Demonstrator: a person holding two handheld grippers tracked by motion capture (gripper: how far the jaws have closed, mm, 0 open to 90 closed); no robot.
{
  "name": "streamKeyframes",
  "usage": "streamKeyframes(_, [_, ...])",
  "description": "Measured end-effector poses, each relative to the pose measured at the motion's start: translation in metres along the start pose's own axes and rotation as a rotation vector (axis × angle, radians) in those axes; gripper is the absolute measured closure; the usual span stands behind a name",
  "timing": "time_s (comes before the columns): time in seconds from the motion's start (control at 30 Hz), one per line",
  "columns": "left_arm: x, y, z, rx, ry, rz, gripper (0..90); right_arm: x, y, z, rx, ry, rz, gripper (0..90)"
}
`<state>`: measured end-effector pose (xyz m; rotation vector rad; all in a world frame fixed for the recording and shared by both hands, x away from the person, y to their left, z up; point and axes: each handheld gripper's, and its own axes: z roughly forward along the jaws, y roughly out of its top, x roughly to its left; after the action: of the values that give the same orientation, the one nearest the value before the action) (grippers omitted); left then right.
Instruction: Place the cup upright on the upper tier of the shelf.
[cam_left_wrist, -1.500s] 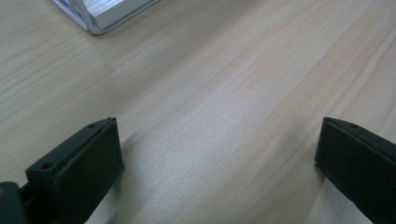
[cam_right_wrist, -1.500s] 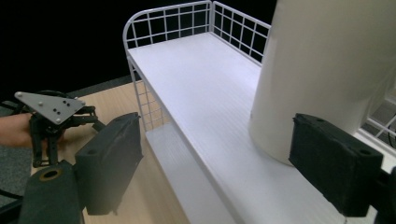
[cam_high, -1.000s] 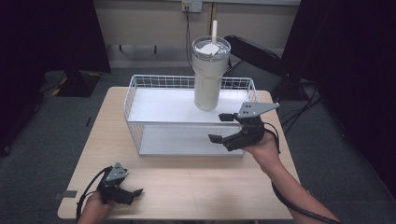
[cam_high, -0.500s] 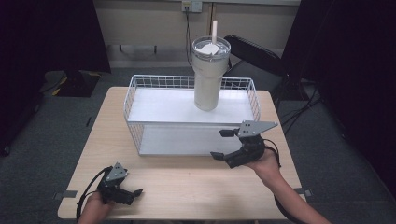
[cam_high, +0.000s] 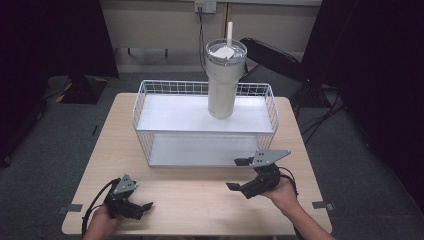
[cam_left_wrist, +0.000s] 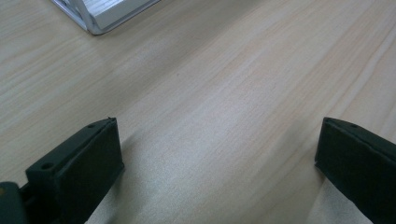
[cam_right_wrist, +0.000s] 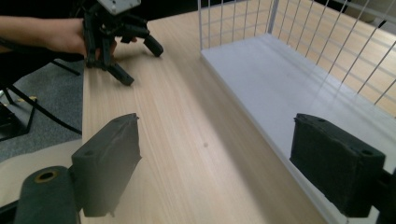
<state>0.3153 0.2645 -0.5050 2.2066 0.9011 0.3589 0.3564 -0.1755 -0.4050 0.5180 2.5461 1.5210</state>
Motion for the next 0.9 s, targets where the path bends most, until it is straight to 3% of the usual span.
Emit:
streamKeyframes(0.5, [0.000,0.000,0.000,0.000,0.000,0.000,0.0,-0.006,-0.040,0.016,0.057,0.012,0.028,14.8])
streamKeyframes(0.9, [0.000,0.000,0.000,0.000,0.000,0.000,0.0,-0.011,-0.068,0.025,0.100,-0.006,0.049,14.9])
